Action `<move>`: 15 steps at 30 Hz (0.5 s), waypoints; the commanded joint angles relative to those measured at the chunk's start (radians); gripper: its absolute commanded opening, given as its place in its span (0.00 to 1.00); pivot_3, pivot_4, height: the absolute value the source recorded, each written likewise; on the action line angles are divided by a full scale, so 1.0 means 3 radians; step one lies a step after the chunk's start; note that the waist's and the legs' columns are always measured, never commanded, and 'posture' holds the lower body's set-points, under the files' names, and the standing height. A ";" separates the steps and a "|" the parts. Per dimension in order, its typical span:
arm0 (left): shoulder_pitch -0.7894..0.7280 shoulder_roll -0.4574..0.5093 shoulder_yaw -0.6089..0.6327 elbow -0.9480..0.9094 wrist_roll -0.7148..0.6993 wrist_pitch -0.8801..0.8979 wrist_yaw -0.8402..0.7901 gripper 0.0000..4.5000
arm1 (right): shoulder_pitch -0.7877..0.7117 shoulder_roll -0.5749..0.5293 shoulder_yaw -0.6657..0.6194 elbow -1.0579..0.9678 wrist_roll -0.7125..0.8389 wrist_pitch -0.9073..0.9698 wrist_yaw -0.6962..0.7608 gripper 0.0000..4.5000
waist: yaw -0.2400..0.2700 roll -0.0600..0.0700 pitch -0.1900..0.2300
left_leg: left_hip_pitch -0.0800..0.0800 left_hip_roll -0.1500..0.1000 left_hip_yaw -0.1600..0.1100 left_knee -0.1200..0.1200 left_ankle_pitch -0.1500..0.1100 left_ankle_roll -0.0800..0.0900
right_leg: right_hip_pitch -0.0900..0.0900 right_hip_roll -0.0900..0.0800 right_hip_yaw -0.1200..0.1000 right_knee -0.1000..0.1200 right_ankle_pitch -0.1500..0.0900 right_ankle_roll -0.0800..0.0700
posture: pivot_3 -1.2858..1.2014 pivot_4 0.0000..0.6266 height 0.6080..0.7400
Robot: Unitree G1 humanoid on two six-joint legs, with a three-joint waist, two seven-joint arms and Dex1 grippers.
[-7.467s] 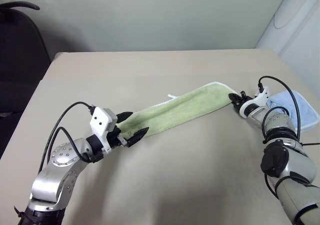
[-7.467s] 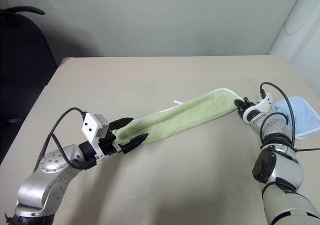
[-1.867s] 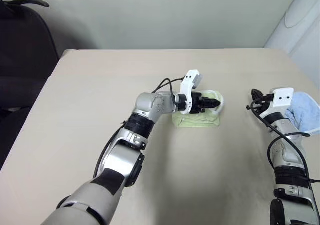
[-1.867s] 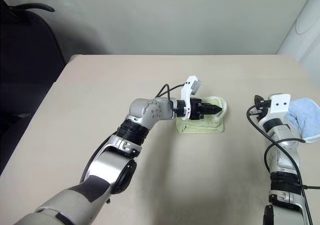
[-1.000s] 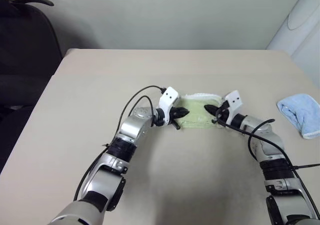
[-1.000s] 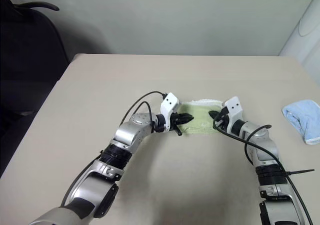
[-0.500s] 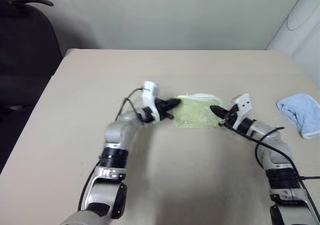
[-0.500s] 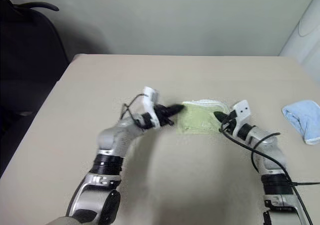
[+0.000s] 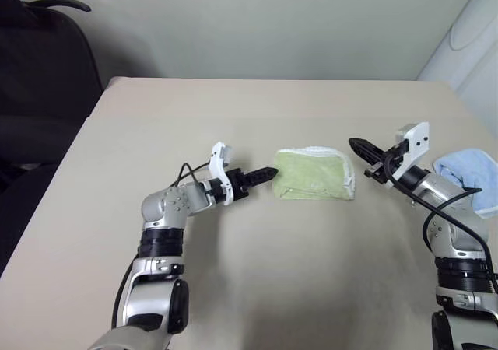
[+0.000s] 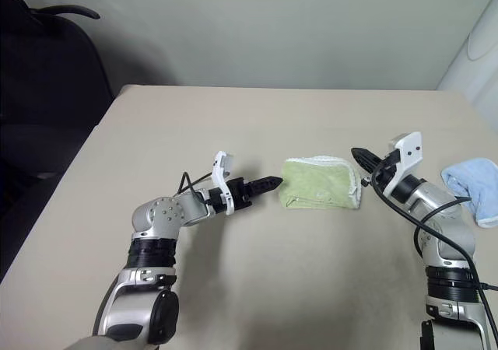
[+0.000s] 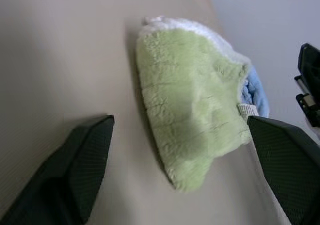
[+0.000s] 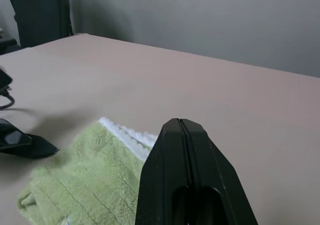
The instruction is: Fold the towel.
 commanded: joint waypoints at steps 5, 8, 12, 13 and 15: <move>-0.0314 -0.0364 -0.0336 0.0538 0.0244 -0.0156 -0.0088 0.99 | 0.0006 0.0056 -0.0075 -0.0118 0.0028 -0.0101 -0.0102 0.00 | 0.0068 0.0000 0.0000 | 0.0000 -0.0008 -0.0003 0.0004 0.0001 0.0006 | 0.0006 -0.0006 0.0000 -0.0001 -0.0001 0.0008 | 0.52 0.24 1.00; -0.0474 -0.0525 -0.0342 0.0750 0.0308 -0.0287 -0.0129 0.99 | 0.0013 0.0084 -0.0068 -0.0139 0.0023 -0.0101 -0.0135 0.00 | 0.0098 0.0000 0.0000 | 0.0000 -0.0013 -0.0005 0.0009 0.0002 0.0012 | 0.0011 -0.0010 0.0000 -0.0002 -0.0001 0.0014 | 0.52 0.24 1.00; -0.0657 -0.0667 -0.0311 0.1004 0.0375 -0.0429 -0.0178 0.99 | 0.0020 0.0102 -0.0082 -0.0161 0.0024 -0.0100 -0.0162 0.00 | 0.0097 0.0000 0.0000 | -0.0002 -0.0015 -0.0003 0.0013 0.0001 0.0015 | 0.0011 -0.0012 0.0002 -0.0004 0.0000 0.0018 | 0.52 0.24 1.00; -0.0696 -0.0693 -0.0293 0.1065 0.0379 -0.0454 -0.0181 0.99 | 0.0023 0.0105 -0.0086 -0.0165 0.0023 -0.0102 -0.0172 0.00 | 0.0097 0.0000 0.0000 | -0.0002 -0.0015 -0.0002 0.0012 0.0002 0.0015 | 0.0011 -0.0012 0.0002 -0.0004 0.0000 0.0018 | 0.52 0.24 1.00; -0.0758 -0.0734 -0.0278 0.1159 0.0390 -0.0497 -0.0202 0.99 | 0.0032 0.0115 -0.0091 -0.0180 0.0025 -0.0105 -0.0202 0.00 | 0.0096 0.0000 0.0000 | -0.0003 -0.0015 -0.0001 0.0011 0.0002 0.0014 | 0.0009 -0.0011 0.0003 -0.0004 0.0000 0.0018 | 0.52 0.24 1.00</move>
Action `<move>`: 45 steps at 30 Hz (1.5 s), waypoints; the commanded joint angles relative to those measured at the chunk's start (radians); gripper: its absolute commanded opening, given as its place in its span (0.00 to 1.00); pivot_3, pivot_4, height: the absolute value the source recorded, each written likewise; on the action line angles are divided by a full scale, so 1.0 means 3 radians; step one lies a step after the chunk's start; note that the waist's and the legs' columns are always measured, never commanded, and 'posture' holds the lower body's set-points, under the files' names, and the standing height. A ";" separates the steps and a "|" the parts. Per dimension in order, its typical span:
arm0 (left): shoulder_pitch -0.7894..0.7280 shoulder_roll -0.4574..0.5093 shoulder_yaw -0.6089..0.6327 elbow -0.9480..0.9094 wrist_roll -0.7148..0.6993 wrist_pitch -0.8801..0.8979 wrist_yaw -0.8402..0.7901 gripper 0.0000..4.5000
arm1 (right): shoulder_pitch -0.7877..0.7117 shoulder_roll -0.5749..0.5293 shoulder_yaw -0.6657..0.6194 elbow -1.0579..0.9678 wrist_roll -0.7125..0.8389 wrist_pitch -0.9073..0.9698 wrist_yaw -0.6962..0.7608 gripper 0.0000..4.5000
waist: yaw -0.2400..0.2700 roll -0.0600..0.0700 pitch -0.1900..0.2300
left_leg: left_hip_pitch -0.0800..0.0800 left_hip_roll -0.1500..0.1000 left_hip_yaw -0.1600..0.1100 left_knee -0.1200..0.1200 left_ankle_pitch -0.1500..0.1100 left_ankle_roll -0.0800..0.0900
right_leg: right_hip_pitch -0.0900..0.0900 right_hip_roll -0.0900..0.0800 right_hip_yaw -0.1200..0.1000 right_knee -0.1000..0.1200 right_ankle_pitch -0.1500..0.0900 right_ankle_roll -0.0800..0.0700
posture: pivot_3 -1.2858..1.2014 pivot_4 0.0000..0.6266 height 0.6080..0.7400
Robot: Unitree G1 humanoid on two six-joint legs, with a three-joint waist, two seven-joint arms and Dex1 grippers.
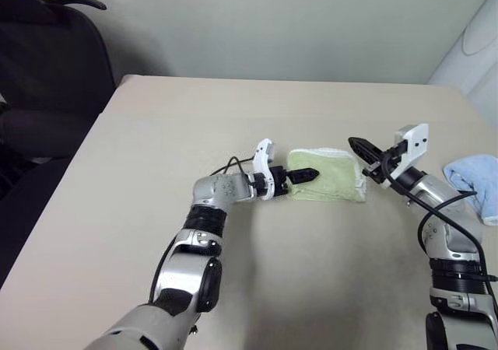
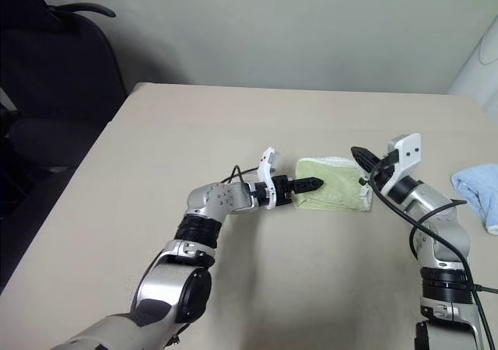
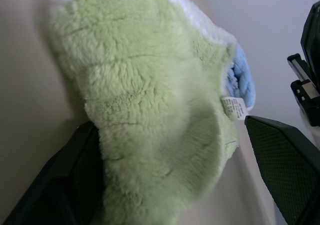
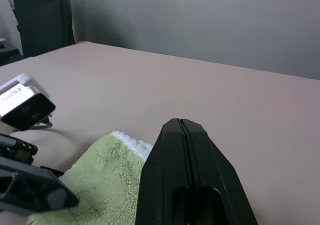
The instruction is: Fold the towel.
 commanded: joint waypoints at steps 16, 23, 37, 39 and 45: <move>-0.0145 -0.0091 0.0111 0.0233 0.0095 -0.0217 0.0027 0.15 | -0.0027 0.0033 -0.0037 -0.0134 0.0001 -0.0108 -0.0133 0.00 | -0.0014 0.0000 0.0000 | -0.0001 0.0001 0.0004 -0.0003 0.0000 0.0000 | -0.0004 0.0001 0.0004 0.0000 -0.0001 0.0001 | 0.52 0.24 1.00; -0.0060 -0.0100 0.0277 0.0066 0.0009 -0.0186 0.0168 0.01 | -0.0044 0.0031 -0.0046 -0.0095 -0.0006 -0.0141 -0.0146 0.00 | -0.0034 0.0000 0.0000 | -0.0001 0.0002 0.0006 -0.0005 0.0000 0.0000 | -0.0006 0.0002 0.0005 0.0000 -0.0001 0.0001 | 0.52 0.24 1.00; -0.0003 0.0700 0.1521 -0.1314 -0.0507 -0.0228 0.1433 0.01 | -0.0035 0.0018 -0.0082 -0.0070 0.0004 -0.0183 -0.0181 0.00 | -0.0170 -0.0001 0.0006 | -0.0002 0.0010 0.0020 -0.0018 0.0002 -0.0003 | -0.0027 0.0014 0.0000 0.0002 -0.0001 0.0001 | 0.52 0.24 1.00; 0.0053 0.0942 0.1837 -0.1403 -0.0584 -0.0256 0.1691 0.01 | -0.0050 0.0026 -0.0076 -0.0041 0.0008 -0.0192 -0.0170 0.00 | -0.0183 -0.0002 0.0006 | -0.0002 0.0010 0.0020 -0.0019 0.0002 -0.0004 | -0.0027 0.0014 0.0000 0.0002 -0.0001 0.0001 | 0.52 0.24 1.00; 0.0911 0.1190 0.2612 -0.1787 -0.0781 -0.0276 0.2167 0.01 | -0.0162 0.0073 0.0011 0.0158 -0.0001 -0.0255 -0.0084 0.00 | -0.0196 -0.0001 0.0006 | 0.0000 0.0006 0.0016 -0.0019 0.0002 -0.0004 | -0.0024 0.0012 -0.0003 0.0001 0.0000 0.0000 | 0.52 0.24 1.00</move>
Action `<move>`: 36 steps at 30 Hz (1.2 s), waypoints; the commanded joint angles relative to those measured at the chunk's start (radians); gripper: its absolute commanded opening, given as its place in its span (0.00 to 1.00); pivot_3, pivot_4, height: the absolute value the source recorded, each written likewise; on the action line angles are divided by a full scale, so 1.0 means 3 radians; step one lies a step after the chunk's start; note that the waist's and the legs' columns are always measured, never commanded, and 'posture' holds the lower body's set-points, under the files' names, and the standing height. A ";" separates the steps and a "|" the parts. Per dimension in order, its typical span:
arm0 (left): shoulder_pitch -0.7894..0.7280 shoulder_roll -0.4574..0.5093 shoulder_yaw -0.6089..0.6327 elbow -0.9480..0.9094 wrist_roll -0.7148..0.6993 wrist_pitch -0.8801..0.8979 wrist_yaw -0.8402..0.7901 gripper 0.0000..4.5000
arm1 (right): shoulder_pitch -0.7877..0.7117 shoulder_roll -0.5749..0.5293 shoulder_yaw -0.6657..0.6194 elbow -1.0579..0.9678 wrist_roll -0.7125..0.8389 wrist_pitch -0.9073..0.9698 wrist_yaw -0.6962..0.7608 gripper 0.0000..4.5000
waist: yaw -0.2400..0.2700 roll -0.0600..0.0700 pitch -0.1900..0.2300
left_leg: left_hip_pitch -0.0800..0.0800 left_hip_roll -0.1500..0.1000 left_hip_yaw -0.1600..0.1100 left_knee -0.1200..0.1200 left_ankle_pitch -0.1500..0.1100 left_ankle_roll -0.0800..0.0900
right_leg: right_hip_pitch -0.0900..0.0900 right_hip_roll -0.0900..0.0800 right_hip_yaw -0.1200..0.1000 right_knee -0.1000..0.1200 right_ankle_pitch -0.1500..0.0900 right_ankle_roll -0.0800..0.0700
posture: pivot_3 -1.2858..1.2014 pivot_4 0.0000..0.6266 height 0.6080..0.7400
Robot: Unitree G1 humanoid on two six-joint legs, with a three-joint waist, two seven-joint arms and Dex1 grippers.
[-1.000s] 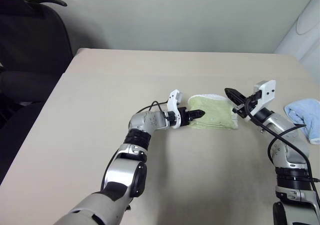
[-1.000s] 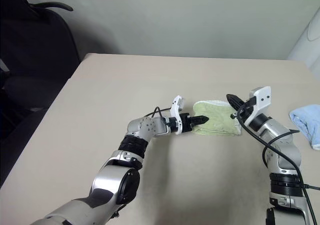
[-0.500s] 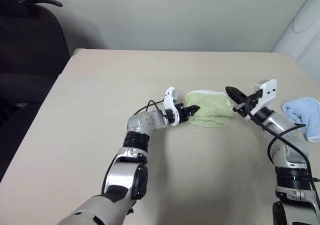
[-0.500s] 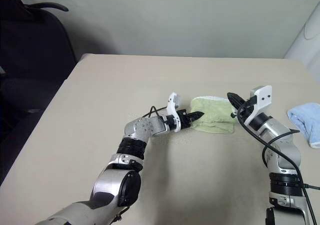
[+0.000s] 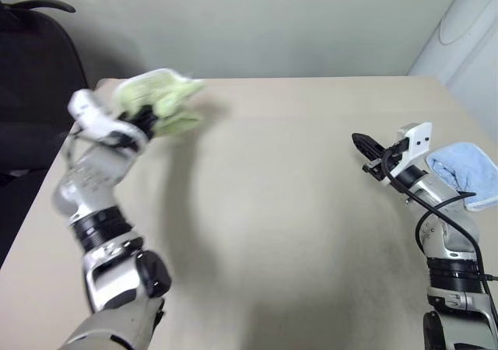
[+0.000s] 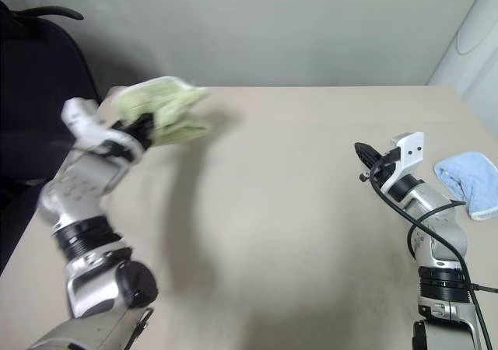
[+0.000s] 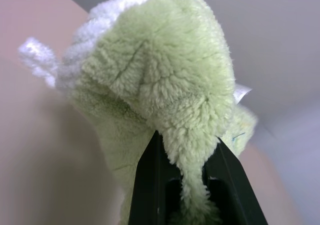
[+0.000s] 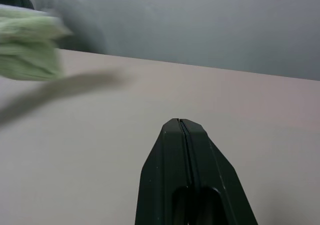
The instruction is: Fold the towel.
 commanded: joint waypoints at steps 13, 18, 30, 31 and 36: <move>0.1206 -0.0599 0.0497 -0.0621 -0.0627 -0.0287 0.0746 0.29 | -0.0498 0.0100 0.0206 0.0532 -0.0096 -0.0267 0.0295 0.00 | -0.0018 -0.0009 0.0000 | 0.0022 -0.0003 0.0003 -0.0004 -0.0001 0.0000 | 0.0020 -0.0001 0.0001 -0.0002 0.0002 -0.0005 | 0.52 0.24 1.00; 0.1311 -0.0530 0.0411 -0.0733 -0.0845 -0.0321 0.0732 0.66 | -0.0515 0.0147 0.0235 0.0568 -0.0109 -0.0300 0.0301 0.00 | -0.0022 -0.0008 0.0001 | 0.0025 -0.0002 0.0002 -0.0006 -0.0002 0.0000 | 0.0021 -0.0001 0.0001 -0.0001 0.0002 -0.0006 | 0.52 0.24 1.00; 0.1939 -0.0242 0.0512 -0.0977 -0.1133 -0.0690 0.0444 1.00 | -0.0423 0.0168 0.0193 0.0513 -0.0081 -0.0311 0.0323 0.00 | -0.0040 -0.0007 0.0001 | 0.0025 0.0001 0.0002 -0.0009 -0.0004 -0.0004 | 0.0019 0.0001 0.0000 -0.0001 0.0002 -0.0012 | 0.52 0.24 1.00; 0.2035 -0.0199 0.0546 -0.0978 -0.1106 -0.0766 0.0377 1.00 | -0.0413 0.0152 0.0179 0.0515 -0.0076 -0.0307 0.0333 0.00 | -0.0042 -0.0007 0.0001 | 0.0025 0.0001 0.0002 -0.0009 -0.0004 -0.0004 | 0.0019 0.0001 0.0000 -0.0001 0.0001 -0.0012 | 0.52 0.24 1.00; 0.2288 0.0335 0.0513 -0.1089 -0.0847 -0.1048 -0.0061 1.00 | -0.0431 0.0042 0.0122 0.0622 -0.0025 -0.0258 0.0468 0.00 | -0.0035 -0.0016 0.0005 | 0.0021 0.0004 -0.0003 -0.0010 -0.0006 -0.0007 | 0.0018 0.0003 0.0002 -0.0001 -0.0002 -0.0019 | 0.52 0.24 1.00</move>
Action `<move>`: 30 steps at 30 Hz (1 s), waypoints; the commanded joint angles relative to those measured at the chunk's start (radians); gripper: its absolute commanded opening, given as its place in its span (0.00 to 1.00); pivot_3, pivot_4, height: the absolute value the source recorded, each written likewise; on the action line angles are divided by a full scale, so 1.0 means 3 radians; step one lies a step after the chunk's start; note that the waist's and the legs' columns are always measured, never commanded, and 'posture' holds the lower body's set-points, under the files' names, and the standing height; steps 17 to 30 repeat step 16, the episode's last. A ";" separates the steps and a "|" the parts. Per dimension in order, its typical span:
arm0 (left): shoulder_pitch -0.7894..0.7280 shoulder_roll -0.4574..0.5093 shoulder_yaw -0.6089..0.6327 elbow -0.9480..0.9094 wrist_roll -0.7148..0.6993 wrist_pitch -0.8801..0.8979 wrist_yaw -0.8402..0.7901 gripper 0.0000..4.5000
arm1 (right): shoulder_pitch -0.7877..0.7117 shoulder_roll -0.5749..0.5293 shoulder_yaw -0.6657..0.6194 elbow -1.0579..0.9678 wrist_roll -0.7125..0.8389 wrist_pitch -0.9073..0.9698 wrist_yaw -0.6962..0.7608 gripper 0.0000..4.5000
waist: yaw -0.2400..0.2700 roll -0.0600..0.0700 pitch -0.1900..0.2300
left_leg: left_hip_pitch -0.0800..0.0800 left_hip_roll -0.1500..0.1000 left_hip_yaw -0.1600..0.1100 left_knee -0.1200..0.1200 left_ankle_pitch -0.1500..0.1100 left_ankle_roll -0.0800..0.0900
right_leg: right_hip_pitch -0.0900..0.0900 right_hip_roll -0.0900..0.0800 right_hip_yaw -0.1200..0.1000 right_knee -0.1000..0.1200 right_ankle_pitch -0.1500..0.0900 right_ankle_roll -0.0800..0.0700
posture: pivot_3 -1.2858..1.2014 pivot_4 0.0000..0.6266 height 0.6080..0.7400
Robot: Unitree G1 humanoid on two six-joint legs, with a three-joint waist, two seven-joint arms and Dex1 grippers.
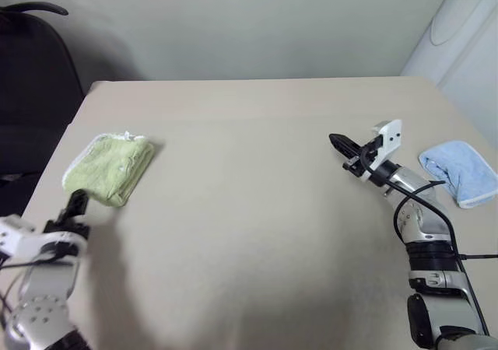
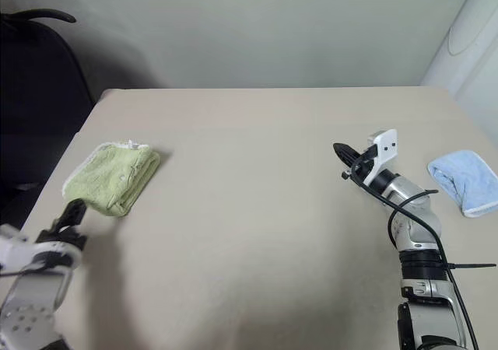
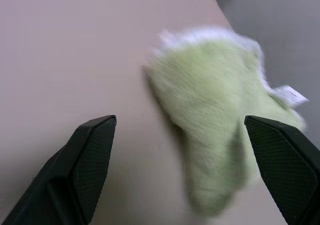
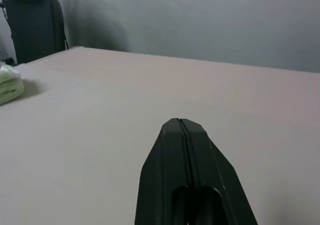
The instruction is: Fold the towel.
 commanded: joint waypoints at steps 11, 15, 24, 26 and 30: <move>-0.0147 0.1003 -0.1867 -0.1094 0.1055 -0.0286 -0.1311 1.00 | 0.0086 -0.0056 -0.0054 -0.0123 0.0145 0.0054 0.0262 0.00 | 0.0087 -0.0005 0.0003 | -0.0003 0.0001 -0.0027 0.0002 -0.0010 -0.0021 | 0.0004 0.0007 -0.0011 0.0006 -0.0007 -0.0025 | 0.52 0.24 1.00; -0.0285 0.0782 -0.2325 -0.1078 0.1151 -0.0318 -0.1431 1.00 | 0.0294 -0.0032 -0.0099 -0.0289 0.0145 0.0065 0.0185 0.00 | 0.0066 -0.0006 0.0003 | -0.0008 0.0002 -0.0026 0.0001 -0.0008 -0.0024 | 0.0000 0.0007 -0.0012 0.0006 -0.0005 -0.0027 | 0.52 0.24 1.00; -0.0308 0.0738 -0.2395 -0.1051 0.1175 -0.0310 -0.1450 1.00 | 0.0347 -0.0025 -0.0117 -0.0345 0.0157 0.0074 0.0158 0.00 | 0.0066 -0.0006 0.0003 | -0.0007 0.0002 -0.0026 0.0001 -0.0009 -0.0023 | 0.0000 0.0007 -0.0012 0.0006 -0.0005 -0.0027 | 0.52 0.24 1.00; -0.0308 0.0738 -0.2395 -0.1051 0.1175 -0.0310 -0.1450 1.00 | 0.0347 -0.0025 -0.0117 -0.0345 0.0157 0.0074 0.0158 0.00 | 0.0066 -0.0006 0.0003 | -0.0007 0.0002 -0.0026 0.0001 -0.0009 -0.0023 | 0.0000 0.0007 -0.0012 0.0006 -0.0005 -0.0027 | 0.52 0.24 1.00; -0.0308 0.0738 -0.2395 -0.1051 0.1175 -0.0310 -0.1450 1.00 | 0.0347 -0.0025 -0.0117 -0.0345 0.0157 0.0074 0.0158 0.00 | 0.0066 -0.0006 0.0003 | -0.0007 0.0002 -0.0026 0.0001 -0.0009 -0.0023 | 0.0000 0.0007 -0.0012 0.0006 -0.0005 -0.0027 | 0.52 0.24 1.00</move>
